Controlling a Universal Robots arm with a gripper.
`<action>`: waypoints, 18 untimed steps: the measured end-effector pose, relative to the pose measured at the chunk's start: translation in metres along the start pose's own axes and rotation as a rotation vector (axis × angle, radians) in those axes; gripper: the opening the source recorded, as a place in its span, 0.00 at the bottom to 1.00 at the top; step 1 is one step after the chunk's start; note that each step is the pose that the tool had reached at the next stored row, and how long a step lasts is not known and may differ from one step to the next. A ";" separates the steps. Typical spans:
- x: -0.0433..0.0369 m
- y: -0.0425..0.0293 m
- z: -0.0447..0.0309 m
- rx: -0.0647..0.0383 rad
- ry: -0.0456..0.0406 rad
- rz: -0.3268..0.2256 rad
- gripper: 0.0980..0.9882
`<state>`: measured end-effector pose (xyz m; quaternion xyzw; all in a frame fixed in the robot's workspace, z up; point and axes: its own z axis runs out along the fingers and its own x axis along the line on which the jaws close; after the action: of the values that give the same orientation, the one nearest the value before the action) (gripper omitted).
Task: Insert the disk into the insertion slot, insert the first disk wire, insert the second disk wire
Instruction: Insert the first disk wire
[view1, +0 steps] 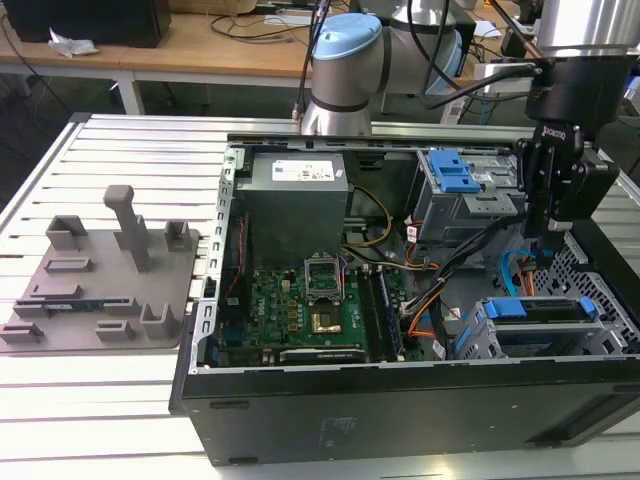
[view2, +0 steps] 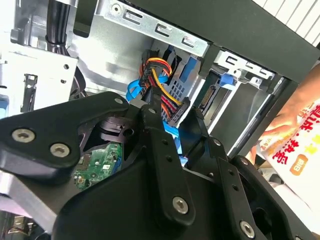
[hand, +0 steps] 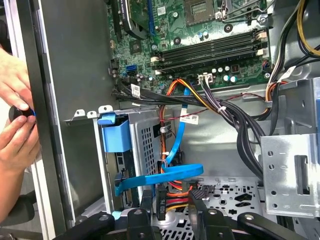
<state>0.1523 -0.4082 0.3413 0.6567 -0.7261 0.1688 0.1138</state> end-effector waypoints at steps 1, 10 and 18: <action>0.0000 0.0000 0.0000 0.000 0.0001 0.000 0.36; -0.0001 0.0000 0.0003 -0.001 0.0000 0.001 0.08; -0.0004 -0.0017 0.0006 -0.002 -0.0004 -0.003 0.08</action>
<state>0.1540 -0.4082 0.3408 0.6576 -0.7254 0.1678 0.1145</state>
